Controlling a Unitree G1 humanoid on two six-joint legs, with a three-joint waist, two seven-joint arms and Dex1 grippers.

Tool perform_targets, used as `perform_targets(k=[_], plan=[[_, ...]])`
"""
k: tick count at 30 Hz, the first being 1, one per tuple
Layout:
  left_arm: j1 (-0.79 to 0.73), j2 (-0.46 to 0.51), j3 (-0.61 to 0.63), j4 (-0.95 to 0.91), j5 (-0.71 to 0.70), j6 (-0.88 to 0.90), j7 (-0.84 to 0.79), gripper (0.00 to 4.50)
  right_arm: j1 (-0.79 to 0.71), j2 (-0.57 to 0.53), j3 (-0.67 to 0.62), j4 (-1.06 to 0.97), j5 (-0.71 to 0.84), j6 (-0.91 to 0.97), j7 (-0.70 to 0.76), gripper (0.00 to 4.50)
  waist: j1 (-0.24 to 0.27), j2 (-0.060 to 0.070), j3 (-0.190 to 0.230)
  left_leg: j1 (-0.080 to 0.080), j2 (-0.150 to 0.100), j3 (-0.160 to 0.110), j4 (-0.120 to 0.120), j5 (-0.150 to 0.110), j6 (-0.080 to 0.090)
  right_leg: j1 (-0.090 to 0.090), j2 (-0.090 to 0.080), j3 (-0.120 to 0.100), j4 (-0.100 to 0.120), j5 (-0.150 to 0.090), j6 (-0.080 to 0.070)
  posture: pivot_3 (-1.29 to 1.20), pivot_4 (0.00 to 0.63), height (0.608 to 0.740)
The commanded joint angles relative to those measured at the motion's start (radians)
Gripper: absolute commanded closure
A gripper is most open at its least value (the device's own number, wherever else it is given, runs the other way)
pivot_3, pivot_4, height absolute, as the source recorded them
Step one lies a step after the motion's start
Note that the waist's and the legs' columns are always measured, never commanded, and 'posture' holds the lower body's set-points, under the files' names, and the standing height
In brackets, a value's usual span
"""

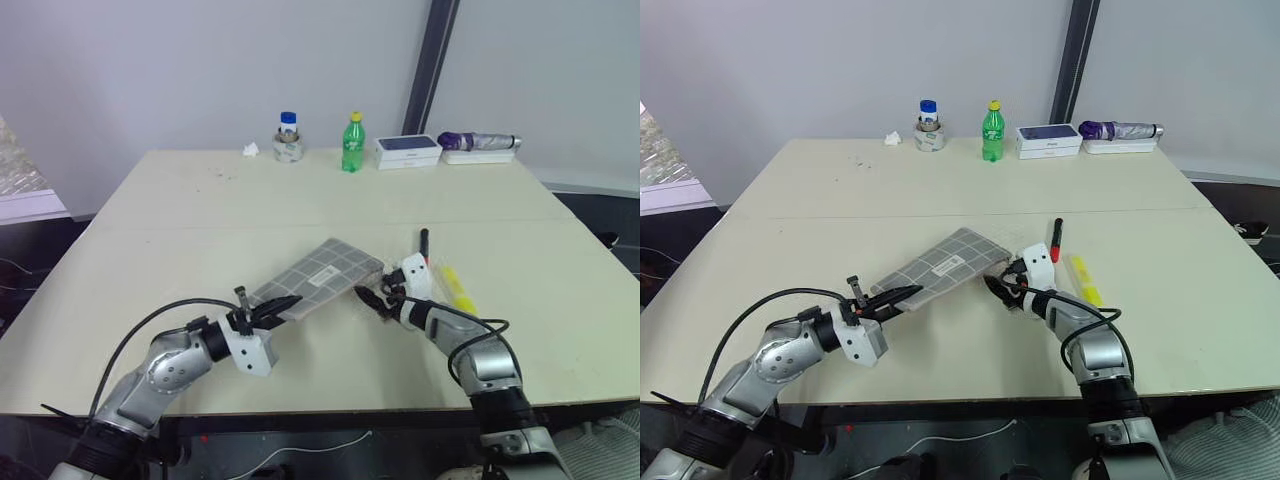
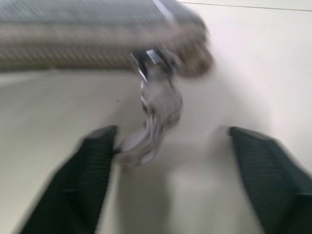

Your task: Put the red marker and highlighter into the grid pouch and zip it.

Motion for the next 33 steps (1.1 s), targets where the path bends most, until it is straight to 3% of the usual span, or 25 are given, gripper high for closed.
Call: perform_targets(k=[1, 4, 5, 13, 21, 25, 28, 33], plan=[[0.008, -0.005, 0.017, -0.033, -0.003, -0.002, 0.016, 4.5, -0.003, -0.004, -0.023, -0.038, 0.034, -0.007, 0.015, 2.85, 0.0, 0.0, 0.0, 0.0, 0.0, 0.0, 0.0, 0.0, 0.0, 0.0, 0.0, 0.0, 0.0, 0.0, 0.0, 0.0, 0.15, 0.74], [0.018, -0.008, 0.017, -0.035, 0.0, -0.003, 0.017, 4.5, -0.003, -0.004, -0.026, -0.042, 0.043, -0.005, 0.016, 4.41, 0.0, 0.0, 0.0, 0.0, 0.0, 0.0, 0.0, 0.0, 0.0, 0.0, 0.0, 0.0, 0.0, 0.0, 0.0, 0.0, 0.15, 0.74], [0.022, -0.007, 0.016, -0.034, 0.003, -0.004, 0.016, 4.5, -0.005, 0.002, -0.031, -0.042, 0.055, 0.001, 0.015, 4.47, 0.0, 0.0, 0.0, 0.0, 0.0, 0.0, 0.0, 0.0, 0.0, 0.0, 0.0, 0.0, 0.0, 0.0, 0.0, 0.0, 0.15, 0.74], [0.032, -0.004, 0.024, -0.023, 0.005, -0.003, 0.019, 4.5, 0.008, -0.014, -0.027, -0.069, 0.069, 0.009, 0.025, 4.47, 0.001, 0.0, 0.0, 0.0, 0.0, 0.0, 0.0, 0.0, 0.0, 0.0, 0.0, 0.0, 0.0, 0.0, 0.0, 0.0, 0.15, 0.74], [0.034, -0.006, 0.025, -0.006, 0.035, 0.005, 0.041, 4.5, 0.086, -0.171, -0.034, -0.203, 0.12, 0.053, 0.152, 4.47, 0.002, 0.0, 0.0, 0.0, 0.0, 0.0, 0.0, 0.0, 0.0, 0.0, 0.0, 0.0, 0.0, 0.0, 0.0, 0.0, 0.15, 0.74], [0.038, -0.015, 0.012, 0.005, 0.05, -0.004, 0.049, 4.5, 0.135, -0.247, 0.046, -0.293, 0.085, 0.034, 0.23, 4.47, -0.001, 0.0, 0.0, 0.0, 0.0, 0.0, -0.001, 0.0, 0.0, 0.0, 0.0, 0.0, 0.0, 0.0, 0.0, 0.0, 0.15, 0.74], [0.027, -0.026, -0.004, 0.029, 0.066, 0.001, 0.048, 4.5, 0.158, -0.307, 0.211, -0.349, -0.025, -0.015, 0.29, 4.47, 0.001, 0.0, 0.0, 0.0, 0.0, 0.0, 0.0, 0.0, 0.0, 0.0, 0.0, 0.0, 0.0, 0.0, 0.0, 0.0, 0.15, 0.74], [0.016, -0.038, -0.027, 0.061, 0.092, 0.003, 0.044, 4.5, 0.099, -0.298, 0.288, -0.382, -0.111, -0.048, 0.27, 4.47, 0.001, 0.0, 0.0, 0.0, 0.0, 0.0, 0.001, 0.0, 0.0, 0.0, 0.0, 0.0, 0.0, 0.0, 0.0, 0.0, 0.15, 0.74]])
